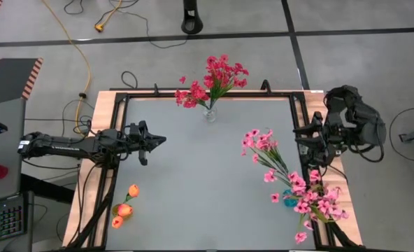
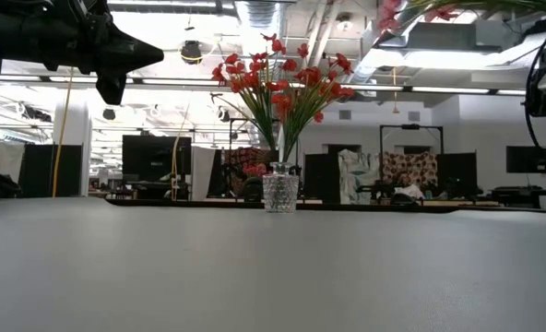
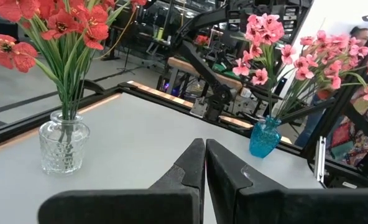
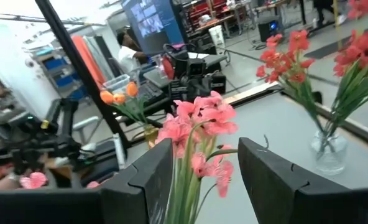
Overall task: Sort flowers into vase by color
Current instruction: Put the pink flowers into the blue vase
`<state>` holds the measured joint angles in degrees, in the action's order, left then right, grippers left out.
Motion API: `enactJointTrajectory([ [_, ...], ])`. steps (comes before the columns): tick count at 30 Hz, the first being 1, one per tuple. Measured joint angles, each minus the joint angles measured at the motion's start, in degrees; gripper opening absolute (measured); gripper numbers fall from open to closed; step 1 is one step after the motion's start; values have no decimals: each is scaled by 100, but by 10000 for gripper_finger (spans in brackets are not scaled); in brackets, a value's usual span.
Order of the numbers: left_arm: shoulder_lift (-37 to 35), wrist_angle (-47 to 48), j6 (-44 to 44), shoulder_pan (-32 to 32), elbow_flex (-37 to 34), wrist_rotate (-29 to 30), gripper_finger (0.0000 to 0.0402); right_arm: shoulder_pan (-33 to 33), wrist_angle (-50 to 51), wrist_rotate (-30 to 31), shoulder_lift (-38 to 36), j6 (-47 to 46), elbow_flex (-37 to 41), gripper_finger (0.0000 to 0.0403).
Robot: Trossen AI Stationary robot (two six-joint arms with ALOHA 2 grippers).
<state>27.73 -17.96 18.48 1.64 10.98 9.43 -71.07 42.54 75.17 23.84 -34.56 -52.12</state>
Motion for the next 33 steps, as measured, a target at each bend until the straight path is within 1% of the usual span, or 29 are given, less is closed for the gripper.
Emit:
enactJointTrajectory([
  [2, 1, 0, 1, 1, 0, 0, 0, 71, -29, -173, -69, -54, 0, 207],
  [6, 2, 0, 0, -1, 0, 2, 0, 199, -38, -203, -92, -335, 0, 206],
  [10, 2, 0, 0, -1, 0, 2, 0, 328, -168, -449, -47, -438, -2, 200],
  [17, 2, 0, -2, 0, 0, 5, 0, 702, -223, -592, 644, -799, -2, 190],
  [20, 2, 0, -2, -1, 0, 84, 0, 1028, -400, -853, 968, -944, 0, 187],
  [23, 1, 0, -2, -1, 0, 169, 0, 1472, -631, -1075, 1159, -902, 0, 186],
  [29, 2, 0, -4, -1, 0, 177, 0, 2376, -685, -1857, 1085, -848, -134, 186],
  [33, 0, 0, -4, -1, 0, 177, 0, 2813, -673, -2385, 1055, -483, -267, 186],
])
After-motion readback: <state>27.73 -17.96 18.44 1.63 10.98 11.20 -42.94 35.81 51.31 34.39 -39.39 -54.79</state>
